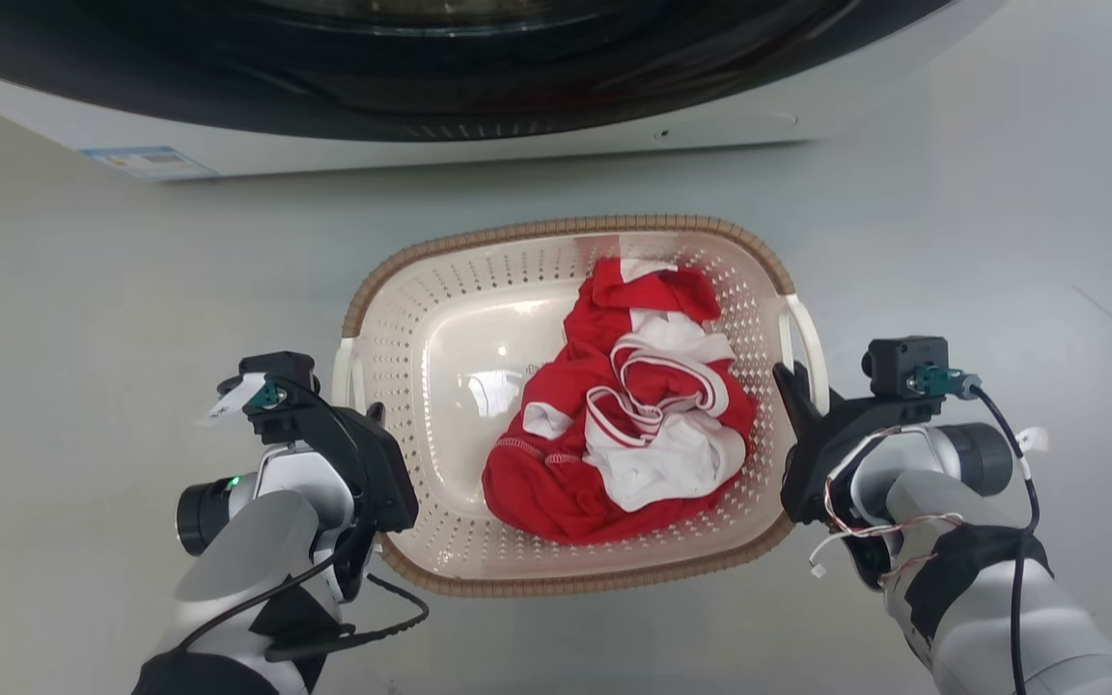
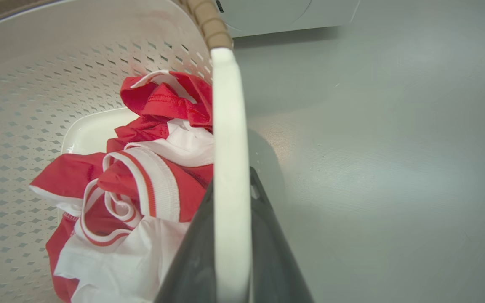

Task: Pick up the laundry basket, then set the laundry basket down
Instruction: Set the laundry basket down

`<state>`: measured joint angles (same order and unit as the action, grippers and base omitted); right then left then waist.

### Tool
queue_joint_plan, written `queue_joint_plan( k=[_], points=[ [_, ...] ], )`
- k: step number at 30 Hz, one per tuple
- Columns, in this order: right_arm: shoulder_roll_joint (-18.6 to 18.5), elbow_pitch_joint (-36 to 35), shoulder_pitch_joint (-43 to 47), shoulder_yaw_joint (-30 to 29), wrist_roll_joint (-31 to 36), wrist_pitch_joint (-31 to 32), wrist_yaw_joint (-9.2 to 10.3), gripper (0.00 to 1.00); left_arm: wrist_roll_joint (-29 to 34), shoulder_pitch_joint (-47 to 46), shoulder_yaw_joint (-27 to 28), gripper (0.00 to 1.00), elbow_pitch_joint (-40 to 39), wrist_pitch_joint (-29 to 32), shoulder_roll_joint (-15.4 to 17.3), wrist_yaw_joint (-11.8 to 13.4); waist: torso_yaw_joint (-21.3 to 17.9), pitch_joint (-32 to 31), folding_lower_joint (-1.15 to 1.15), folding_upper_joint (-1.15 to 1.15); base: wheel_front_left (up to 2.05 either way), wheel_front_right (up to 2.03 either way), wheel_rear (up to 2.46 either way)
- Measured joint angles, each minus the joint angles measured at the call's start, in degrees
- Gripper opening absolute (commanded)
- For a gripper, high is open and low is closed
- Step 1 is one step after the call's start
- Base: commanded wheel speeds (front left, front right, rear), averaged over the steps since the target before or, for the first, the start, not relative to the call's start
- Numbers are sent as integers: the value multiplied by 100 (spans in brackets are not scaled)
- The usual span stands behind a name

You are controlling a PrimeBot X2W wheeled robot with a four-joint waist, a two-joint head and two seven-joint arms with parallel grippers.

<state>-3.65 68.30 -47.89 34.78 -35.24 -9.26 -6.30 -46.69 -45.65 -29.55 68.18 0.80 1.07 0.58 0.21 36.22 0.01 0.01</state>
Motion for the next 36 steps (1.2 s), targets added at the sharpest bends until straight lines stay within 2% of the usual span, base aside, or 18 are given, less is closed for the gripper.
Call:
queue_joint_plan(
  k=[20,36],
  points=[
    [-34,104,-631,3,58,-196,51,0,107,-615,-24,0,36,-500,33,-58,-3,1089,-1,0,0,0,0],
    [-4,243,-764,-2,55,-236,30,0,132,-759,-58,0,202,-594,29,-210,-14,1281,-2,-1,0,0,0]
  ],
)
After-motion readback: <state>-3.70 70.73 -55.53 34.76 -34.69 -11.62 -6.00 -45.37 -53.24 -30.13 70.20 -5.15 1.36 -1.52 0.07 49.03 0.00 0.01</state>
